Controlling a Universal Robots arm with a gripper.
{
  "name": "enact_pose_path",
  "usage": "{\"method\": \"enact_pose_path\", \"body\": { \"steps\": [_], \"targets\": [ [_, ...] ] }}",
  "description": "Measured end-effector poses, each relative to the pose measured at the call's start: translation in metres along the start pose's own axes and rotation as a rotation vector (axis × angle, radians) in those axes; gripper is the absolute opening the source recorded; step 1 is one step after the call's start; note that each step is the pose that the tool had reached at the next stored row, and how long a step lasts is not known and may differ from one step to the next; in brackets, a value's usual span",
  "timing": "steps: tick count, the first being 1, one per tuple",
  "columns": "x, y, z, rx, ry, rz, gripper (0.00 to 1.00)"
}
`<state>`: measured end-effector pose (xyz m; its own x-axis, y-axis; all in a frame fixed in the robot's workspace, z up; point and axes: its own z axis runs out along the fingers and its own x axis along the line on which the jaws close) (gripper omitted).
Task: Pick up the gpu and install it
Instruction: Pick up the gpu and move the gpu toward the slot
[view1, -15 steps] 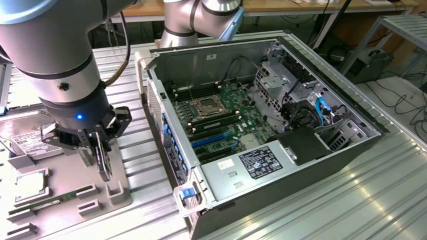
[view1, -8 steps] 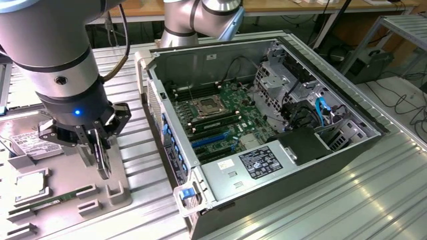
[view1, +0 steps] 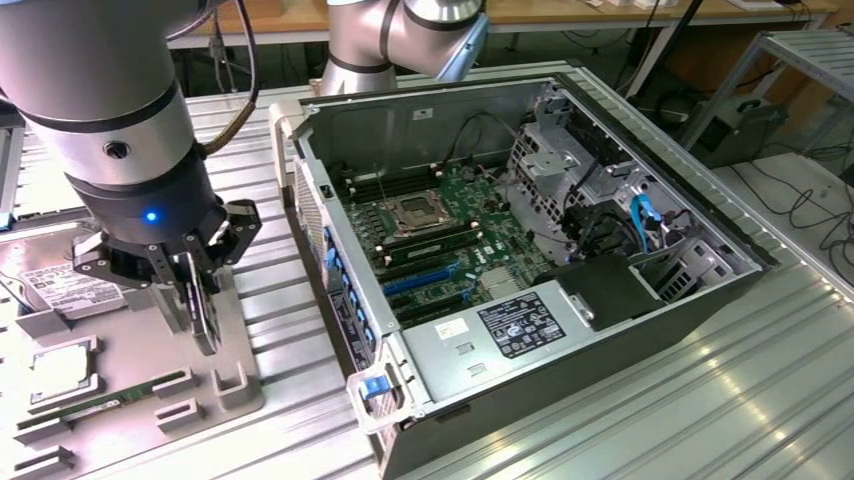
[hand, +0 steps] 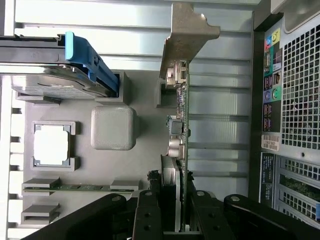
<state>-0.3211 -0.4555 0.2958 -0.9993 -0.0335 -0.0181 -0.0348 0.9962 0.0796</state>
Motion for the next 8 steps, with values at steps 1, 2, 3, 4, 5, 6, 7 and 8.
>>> {"method": "enact_pose_path", "body": {
  "steps": [1, 2, 3, 4, 5, 6, 7, 8],
  "targets": [
    [0.0, 0.0001, -0.0018, 0.0, 0.0, 0.0, 0.28],
    [-0.0001, 0.0002, -0.0027, 0.0, 0.0001, 0.0, 0.28],
    [-0.0001, 0.0003, -0.0034, 0.0, 0.0, 0.0, 0.28],
    [-0.0001, 0.0003, -0.0041, 0.0, 0.0, 0.0, 0.28],
    [-0.0001, 0.0004, -0.0049, 0.0001, 0.0001, 0.0, 0.28],
    [-0.0001, 0.0005, -0.0058, 0.0, 0.0, 0.0, 0.28],
    [-0.0001, 0.0005, -0.0067, 0.0, 0.0, 0.0, 0.28],
    [-0.0002, 0.0006, -0.0076, 0.0001, 0.0001, 0.0, 0.28]
  ]
}}
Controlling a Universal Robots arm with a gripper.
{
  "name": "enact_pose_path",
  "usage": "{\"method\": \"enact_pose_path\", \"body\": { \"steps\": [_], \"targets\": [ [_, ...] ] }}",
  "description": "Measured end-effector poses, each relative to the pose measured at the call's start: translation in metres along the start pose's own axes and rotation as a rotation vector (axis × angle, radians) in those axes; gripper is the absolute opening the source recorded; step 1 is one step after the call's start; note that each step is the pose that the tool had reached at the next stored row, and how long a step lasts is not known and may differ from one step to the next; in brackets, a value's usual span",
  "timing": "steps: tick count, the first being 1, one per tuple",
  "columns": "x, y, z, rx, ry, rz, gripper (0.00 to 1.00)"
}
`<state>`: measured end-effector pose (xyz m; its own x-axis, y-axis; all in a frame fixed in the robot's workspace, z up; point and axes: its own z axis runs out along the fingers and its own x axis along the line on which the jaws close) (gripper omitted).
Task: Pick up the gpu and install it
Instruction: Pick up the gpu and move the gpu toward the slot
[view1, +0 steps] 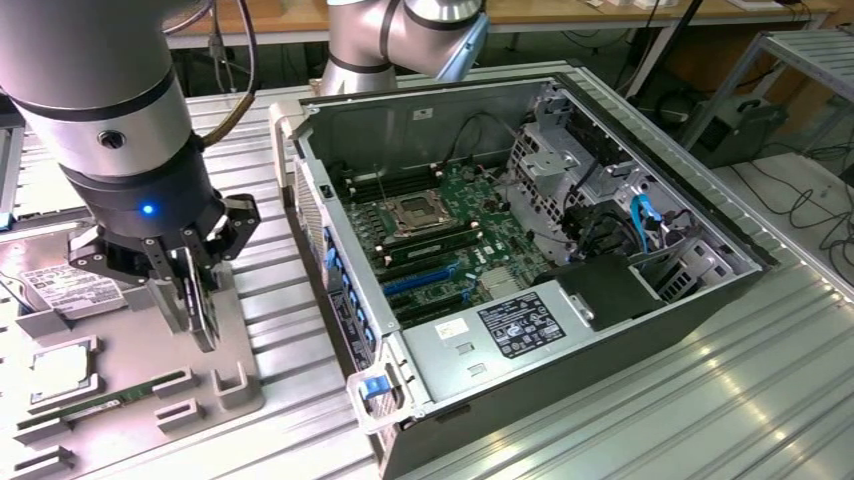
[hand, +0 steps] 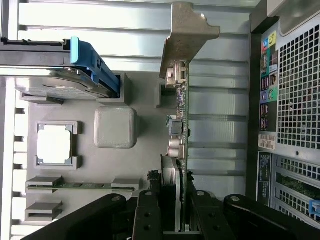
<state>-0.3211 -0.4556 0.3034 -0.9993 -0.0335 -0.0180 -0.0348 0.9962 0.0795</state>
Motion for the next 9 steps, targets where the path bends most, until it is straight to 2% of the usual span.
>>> {"method": "enact_pose_path", "body": {
  "steps": [9],
  "targets": [
    [-0.0002, 0.0008, -0.0095, 0.0, 0.0001, 0.0, 0.28]
  ]
}}
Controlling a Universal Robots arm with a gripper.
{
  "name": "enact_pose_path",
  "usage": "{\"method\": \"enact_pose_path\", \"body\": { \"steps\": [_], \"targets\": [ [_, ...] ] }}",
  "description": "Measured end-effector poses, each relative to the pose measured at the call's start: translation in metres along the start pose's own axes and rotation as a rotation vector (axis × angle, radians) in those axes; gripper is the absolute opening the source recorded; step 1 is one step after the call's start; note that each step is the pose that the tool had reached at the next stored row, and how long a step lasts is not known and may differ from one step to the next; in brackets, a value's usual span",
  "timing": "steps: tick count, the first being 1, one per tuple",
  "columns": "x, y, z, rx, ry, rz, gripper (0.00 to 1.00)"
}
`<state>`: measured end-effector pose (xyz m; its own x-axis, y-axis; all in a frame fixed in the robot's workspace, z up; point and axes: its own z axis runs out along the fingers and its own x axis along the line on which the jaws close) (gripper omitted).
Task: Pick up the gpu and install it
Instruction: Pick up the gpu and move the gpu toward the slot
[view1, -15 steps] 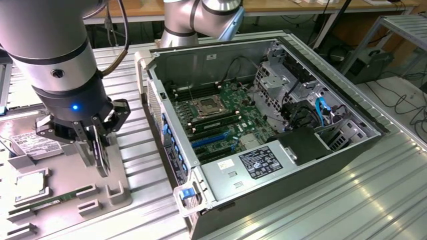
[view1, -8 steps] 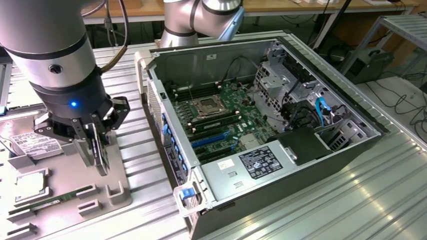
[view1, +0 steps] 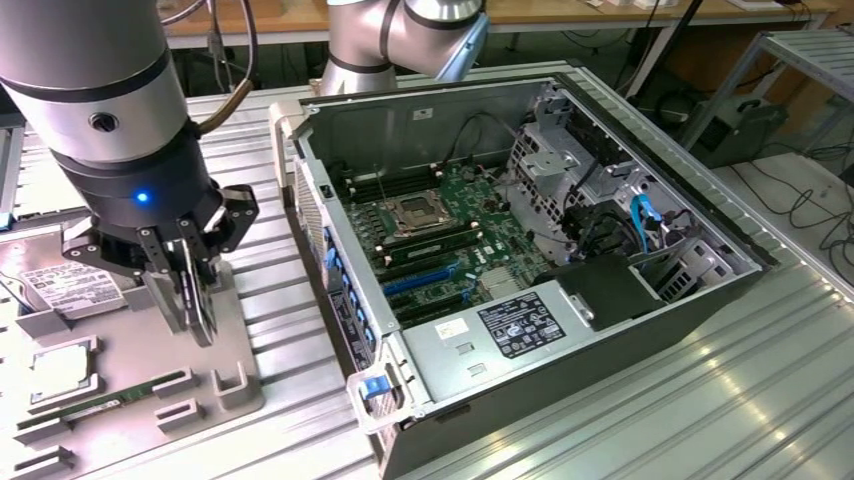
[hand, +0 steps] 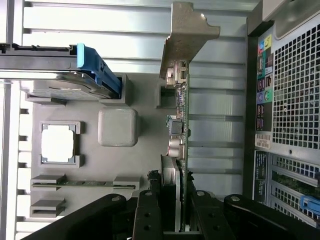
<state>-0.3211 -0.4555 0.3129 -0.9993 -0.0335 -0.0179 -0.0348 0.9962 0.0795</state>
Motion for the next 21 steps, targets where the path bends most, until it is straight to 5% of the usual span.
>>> {"method": "enact_pose_path", "body": {
  "steps": [21],
  "targets": [
    [-0.001, 0.0012, -0.0156, 0.0, -0.0001, 0.0, 0.28]
  ]
}}
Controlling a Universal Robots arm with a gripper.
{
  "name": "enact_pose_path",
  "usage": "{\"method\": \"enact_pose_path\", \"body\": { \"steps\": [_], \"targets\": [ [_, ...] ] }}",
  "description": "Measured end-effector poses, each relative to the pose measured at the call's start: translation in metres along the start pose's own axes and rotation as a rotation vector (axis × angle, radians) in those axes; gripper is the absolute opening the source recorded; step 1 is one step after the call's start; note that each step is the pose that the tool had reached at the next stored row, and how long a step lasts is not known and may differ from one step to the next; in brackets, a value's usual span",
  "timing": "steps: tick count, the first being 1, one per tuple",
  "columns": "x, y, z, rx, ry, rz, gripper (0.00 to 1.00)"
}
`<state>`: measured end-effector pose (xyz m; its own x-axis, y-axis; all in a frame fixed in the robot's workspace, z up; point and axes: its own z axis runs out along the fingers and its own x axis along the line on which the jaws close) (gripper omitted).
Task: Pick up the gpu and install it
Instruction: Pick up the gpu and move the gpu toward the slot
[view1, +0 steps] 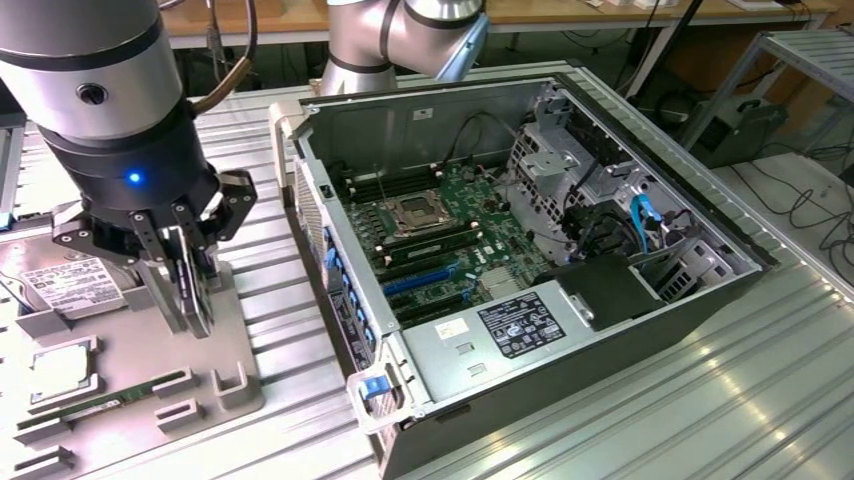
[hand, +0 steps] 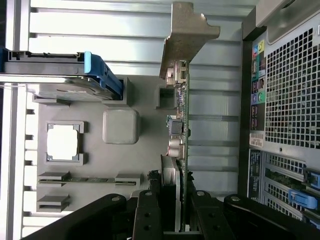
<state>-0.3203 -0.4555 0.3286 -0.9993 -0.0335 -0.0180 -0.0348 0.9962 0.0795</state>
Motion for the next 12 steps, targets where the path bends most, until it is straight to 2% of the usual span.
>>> {"method": "enact_pose_path", "body": {
  "steps": [4, 8, 10, 12],
  "targets": [
    [-0.001, 0.0004, -0.0049, 0.0, 0.0, 0.0, 0.28],
    [-0.002, 0.0012, -0.0151, 0.0003, 0.0, 0.0, 0.28],
    [-0.002, 0.0025, -0.0319, 0.0003, 0.0001, 0.0, 0.28],
    [-0.004, 0.0051, -0.0671, -0.0009, 0.0001, 0.0, 0.28]
  ]
}}
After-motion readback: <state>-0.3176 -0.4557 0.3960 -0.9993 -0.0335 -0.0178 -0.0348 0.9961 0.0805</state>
